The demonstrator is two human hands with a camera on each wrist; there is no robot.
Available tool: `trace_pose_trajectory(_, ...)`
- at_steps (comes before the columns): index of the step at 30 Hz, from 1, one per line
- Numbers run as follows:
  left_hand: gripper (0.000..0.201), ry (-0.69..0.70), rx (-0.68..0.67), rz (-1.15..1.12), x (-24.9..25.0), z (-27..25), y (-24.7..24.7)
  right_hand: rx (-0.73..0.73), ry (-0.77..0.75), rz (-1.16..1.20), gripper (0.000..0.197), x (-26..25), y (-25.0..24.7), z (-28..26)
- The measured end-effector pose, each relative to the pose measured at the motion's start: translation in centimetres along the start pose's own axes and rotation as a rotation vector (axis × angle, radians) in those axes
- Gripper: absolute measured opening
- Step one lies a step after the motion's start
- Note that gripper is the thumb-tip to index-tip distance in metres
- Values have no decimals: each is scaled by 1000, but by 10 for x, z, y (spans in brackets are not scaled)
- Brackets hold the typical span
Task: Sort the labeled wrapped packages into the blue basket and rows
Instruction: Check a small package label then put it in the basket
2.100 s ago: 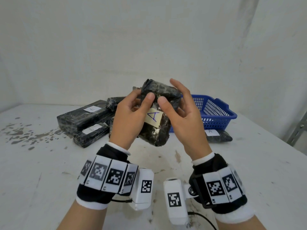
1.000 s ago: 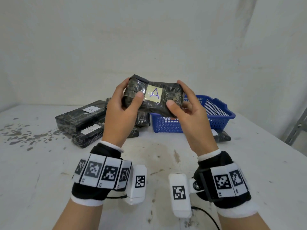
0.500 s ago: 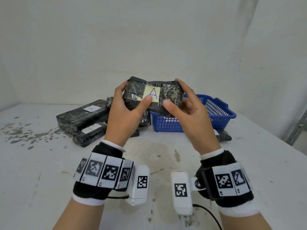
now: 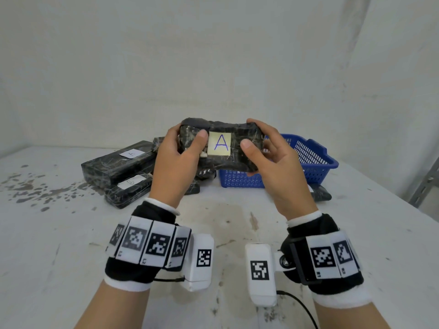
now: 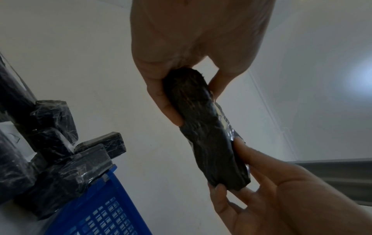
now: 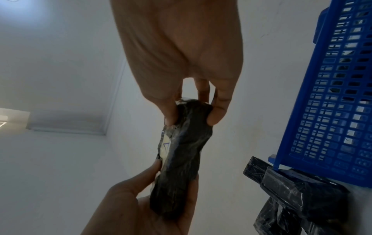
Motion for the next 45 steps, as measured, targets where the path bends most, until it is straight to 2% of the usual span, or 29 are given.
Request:
trace_pose_trajectory(3, 40, -11, -9, 4, -2, 0, 0, 12, 5, 44, 27, 2, -4, 1)
trace_pose_trajectory(8, 39, -3, -12, -26, 0, 0, 0, 0, -8, 29, 26, -1, -5, 0)
trace_pose_trajectory(13, 36, -36, -57, -152, -2, 1, 3, -31, 59, 72, 26, -1, -1, -3)
trace_pose_trajectory(18, 29, -55, -38, -178, -2, 0, 5, 9, 57, 126, 20, 1, 1, -3)
trace_pose_trajectory(22, 25, -17, -10, -163, 0, 0, 2, 3, 18, 90, 17, -1, 4, -2)
trace_pose_trajectory(24, 28, 6, 4, -138, 1, 1, 1, -19, 8, 71, 21, -3, 5, -2)
trace_pose_trajectory(29, 35, 44, 88, -81, -1, 4, -10, -118, -20, 10, 61, -6, 12, -4)
trace_pose_trajectory(32, 45, 14, 110, -75, -7, 7, -13, -119, -24, -50, 65, -6, 11, -5)
trace_pose_trajectory(36, 56, -50, 51, -62, -15, 8, -6, -51, 32, -39, 55, 5, -1, 3)
trace_pose_trajectory(40, 51, -103, 5, 6, -23, 8, 1, 123, 172, 81, 49, 25, -32, 23)
trace_pose_trajectory(45, 44, -184, -27, 173, -44, 19, 5, 292, 264, -83, 48, 47, -90, 57)
Point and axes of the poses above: each hand's wrist, its own z-axis towards the middle knuckle, its own y-axis out of the palm, x = y × z, the point moved 9 cm from there along z, towards the middle knuckle, and after that the axes turned 2 degrees about -z, right-handed, at the moved point
